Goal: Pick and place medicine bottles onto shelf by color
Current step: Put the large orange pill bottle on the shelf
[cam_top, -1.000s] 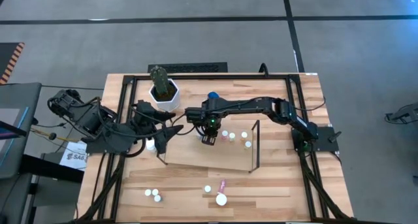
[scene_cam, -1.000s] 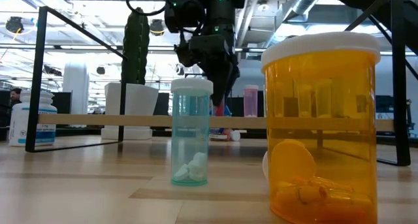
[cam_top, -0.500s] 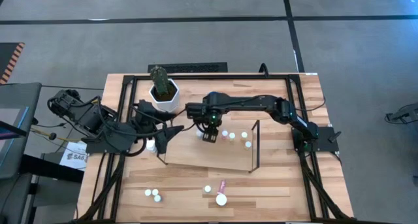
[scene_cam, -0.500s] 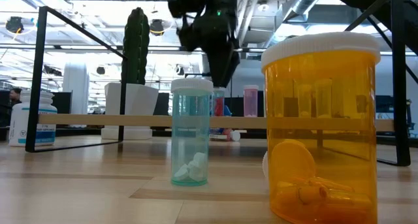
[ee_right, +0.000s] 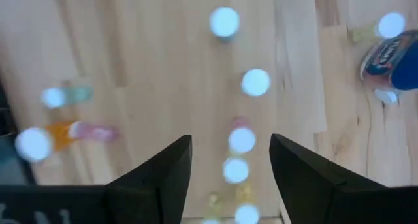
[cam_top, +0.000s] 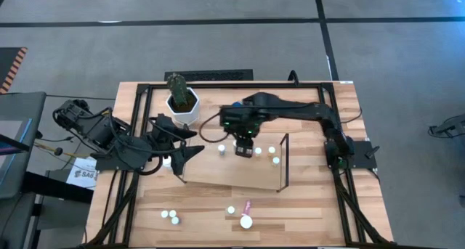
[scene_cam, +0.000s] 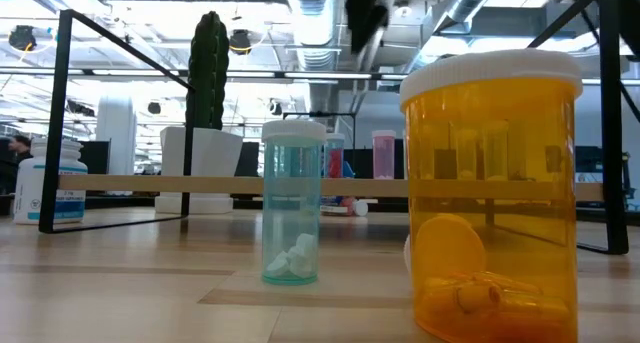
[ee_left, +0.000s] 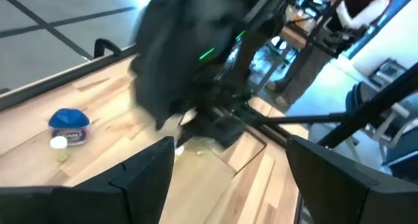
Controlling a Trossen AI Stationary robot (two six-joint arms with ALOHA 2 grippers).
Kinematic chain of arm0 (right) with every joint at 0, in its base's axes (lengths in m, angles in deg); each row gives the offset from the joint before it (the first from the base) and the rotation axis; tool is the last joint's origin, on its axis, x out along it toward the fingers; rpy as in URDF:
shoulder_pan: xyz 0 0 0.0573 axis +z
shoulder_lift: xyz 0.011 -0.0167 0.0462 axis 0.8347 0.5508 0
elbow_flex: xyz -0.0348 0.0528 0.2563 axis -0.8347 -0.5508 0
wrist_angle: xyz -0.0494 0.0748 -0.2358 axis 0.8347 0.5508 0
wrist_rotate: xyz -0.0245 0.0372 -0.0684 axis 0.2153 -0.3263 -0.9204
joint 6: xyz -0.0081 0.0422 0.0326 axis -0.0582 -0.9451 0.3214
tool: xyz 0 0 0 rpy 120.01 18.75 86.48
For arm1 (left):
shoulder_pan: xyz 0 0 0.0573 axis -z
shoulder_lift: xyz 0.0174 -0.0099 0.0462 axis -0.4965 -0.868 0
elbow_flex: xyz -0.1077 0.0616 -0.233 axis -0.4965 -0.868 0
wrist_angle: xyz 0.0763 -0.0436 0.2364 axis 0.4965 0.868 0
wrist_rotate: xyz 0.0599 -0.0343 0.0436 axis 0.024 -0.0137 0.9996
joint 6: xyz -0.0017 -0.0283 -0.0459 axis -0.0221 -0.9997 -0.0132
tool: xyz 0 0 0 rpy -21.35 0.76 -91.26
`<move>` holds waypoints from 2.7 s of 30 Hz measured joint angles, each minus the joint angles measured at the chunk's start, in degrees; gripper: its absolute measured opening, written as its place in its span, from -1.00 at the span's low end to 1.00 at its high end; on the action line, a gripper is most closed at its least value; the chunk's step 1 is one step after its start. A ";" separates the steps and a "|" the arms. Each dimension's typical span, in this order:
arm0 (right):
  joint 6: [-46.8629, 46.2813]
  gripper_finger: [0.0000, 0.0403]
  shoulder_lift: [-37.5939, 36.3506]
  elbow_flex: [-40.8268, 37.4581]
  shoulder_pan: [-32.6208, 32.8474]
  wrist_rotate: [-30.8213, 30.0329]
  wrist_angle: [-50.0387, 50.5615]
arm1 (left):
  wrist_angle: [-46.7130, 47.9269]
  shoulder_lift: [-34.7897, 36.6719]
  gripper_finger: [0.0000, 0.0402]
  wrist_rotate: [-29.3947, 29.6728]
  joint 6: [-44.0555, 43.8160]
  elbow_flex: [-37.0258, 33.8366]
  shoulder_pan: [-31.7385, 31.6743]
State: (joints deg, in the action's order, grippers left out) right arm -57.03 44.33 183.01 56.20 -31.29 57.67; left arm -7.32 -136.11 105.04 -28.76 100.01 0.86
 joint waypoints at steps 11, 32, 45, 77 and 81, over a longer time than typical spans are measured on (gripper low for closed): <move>-23.68 0.11 -7.97 -8.08 15.07 -8.20 -0.06 | 5.01 -0.04 0.40 -5.90 0.03 0.00 0.49; -46.45 0.11 -7.51 -22.68 41.09 -10.45 -34.00 | 4.16 -3.98 0.40 -6.87 -12.20 -0.04 6.64; -31.63 0.11 -0.14 -22.71 42.53 -15.46 -47.06 | 3.63 -9.35 0.40 -10.25 -14.89 -0.07 8.05; -17.49 0.37 2.46 -22.64 37.81 -14.84 -37.40 | 3.14 -9.42 0.40 -3.84 -17.78 -0.07 14.68; -16.81 0.37 3.96 -22.71 37.74 -11.00 -39.28 | 3.11 -9.42 0.40 -3.40 -18.06 -0.07 15.21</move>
State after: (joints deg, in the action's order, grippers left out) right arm -73.84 48.28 160.29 93.94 -42.29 18.40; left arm -4.21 -145.53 101.65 -46.81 99.94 16.08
